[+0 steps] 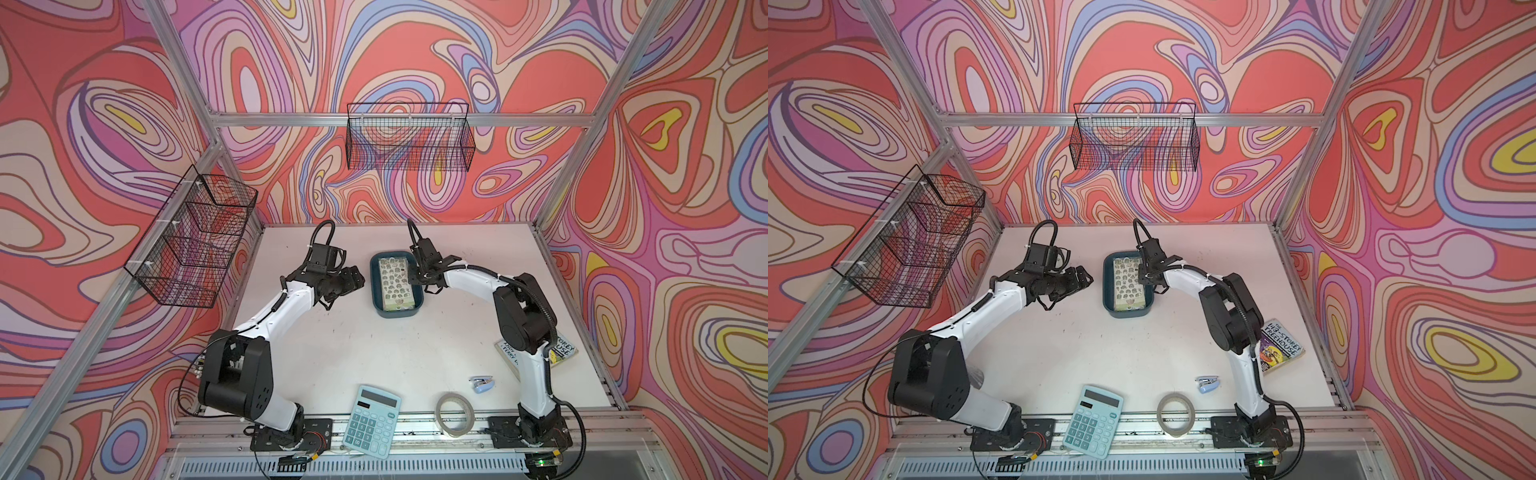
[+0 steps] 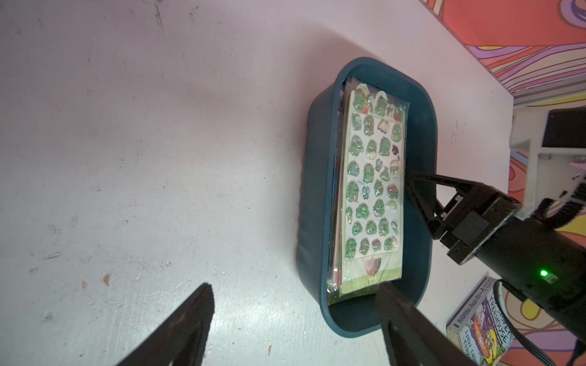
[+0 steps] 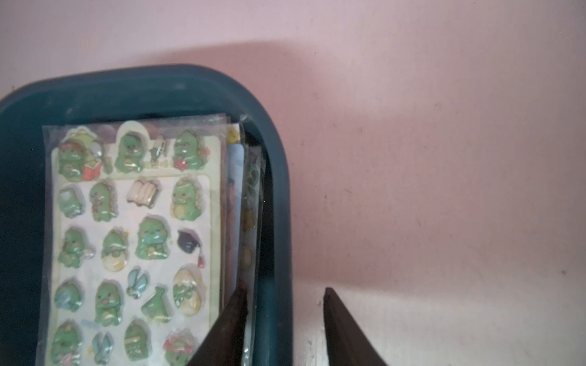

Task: Take the stickers out of the storage box
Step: Move the storage box to the center of the board.

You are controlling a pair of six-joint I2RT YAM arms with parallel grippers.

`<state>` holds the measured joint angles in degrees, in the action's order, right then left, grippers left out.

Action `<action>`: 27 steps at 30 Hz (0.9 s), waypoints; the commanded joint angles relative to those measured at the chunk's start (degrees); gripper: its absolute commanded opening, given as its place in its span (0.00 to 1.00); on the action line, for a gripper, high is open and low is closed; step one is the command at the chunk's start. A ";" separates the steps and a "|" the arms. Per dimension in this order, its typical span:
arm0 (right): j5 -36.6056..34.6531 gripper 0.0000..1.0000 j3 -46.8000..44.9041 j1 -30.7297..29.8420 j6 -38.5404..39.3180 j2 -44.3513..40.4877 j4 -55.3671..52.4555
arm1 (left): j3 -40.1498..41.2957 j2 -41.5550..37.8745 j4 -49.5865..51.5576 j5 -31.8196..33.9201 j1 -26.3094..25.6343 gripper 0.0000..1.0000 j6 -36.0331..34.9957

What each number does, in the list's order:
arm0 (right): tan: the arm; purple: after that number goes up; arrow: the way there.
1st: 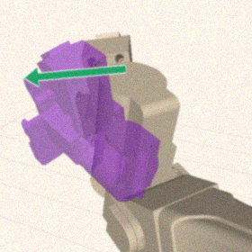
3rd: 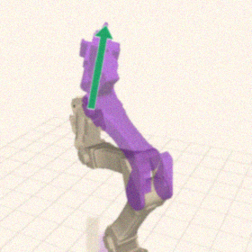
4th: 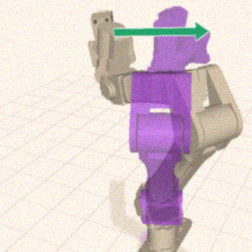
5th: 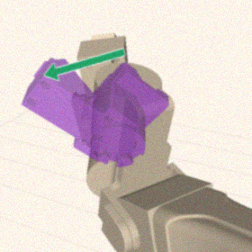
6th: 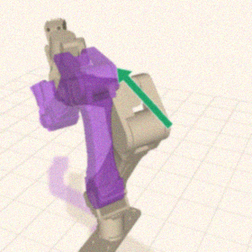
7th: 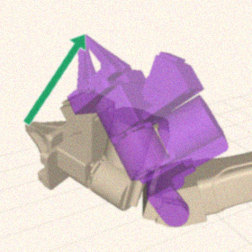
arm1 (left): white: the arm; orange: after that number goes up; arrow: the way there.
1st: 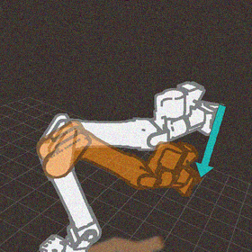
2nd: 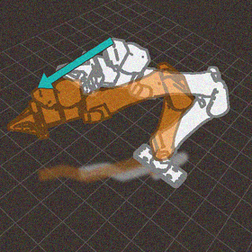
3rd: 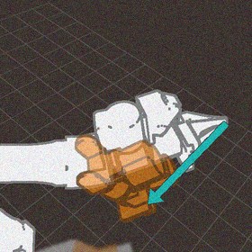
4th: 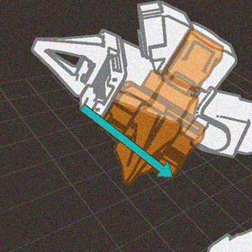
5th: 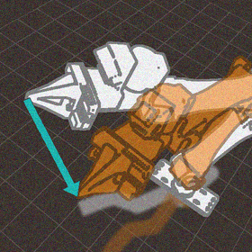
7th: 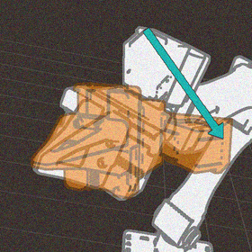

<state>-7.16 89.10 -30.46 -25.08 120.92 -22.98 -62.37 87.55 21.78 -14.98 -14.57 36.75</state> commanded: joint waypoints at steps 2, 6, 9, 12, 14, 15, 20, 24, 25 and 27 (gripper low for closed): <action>-2.19 0.44 -0.13 0.39 -1.11 -5.32 -1.43 | -2.28 1.68 1.12 0.77 -0.90 0.78 0.48; -3.55 0.44 -1.42 0.72 -0.96 -9.98 -1.80 | -3.82 3.59 0.61 0.30 -2.04 0.60 -0.43; -1.05 0.41 -1.57 0.72 -1.01 -12.18 -1.80 | -5.57 5.90 1.13 0.81 -2.89 0.58 -0.76; 4.36 0.35 -1.24 0.72 -1.60 -11.87 -1.89 | -7.51 8.57 1.77 1.43 -3.61 0.56 -0.76; 7.91 0.24 -1.09 0.70 -2.18 -10.61 -1.67 | -8.78 10.39 2.52 2.14 -4.31 0.55 -0.67; 9.58 0.20 -1.03 0.72 -2.55 -9.82 -1.54 | -9.44 11.30 2.70 2.28 -4.63 0.53 -0.78; 12.51 0.35 -0.15 0.36 -3.62 -5.75 -1.78 | -12.08 15.17 3.37 1.80 -5.70 0.48 -0.81; 12.70 0.38 0.70 0.08 -3.40 -3.24 -1.79 | -12.95 16.66 3.55 1.89 -6.38 0.48 -0.88; 12.66 0.37 0.85 0.13 -3.39 -2.54 -1.86 | -13.08 16.85 3.52 1.89 -6.45 0.48 -0.87; 12.39 0.37 1.50 0.05 -3.07 -1.39 -2.14 | -13.21 17.23 3.55 1.76 -6.51 0.48 -0.88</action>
<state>4.78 88.33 -30.15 -27.75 118.24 -24.14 -74.08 104.01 23.46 -13.85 -20.71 36.21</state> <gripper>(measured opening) 0.368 0.481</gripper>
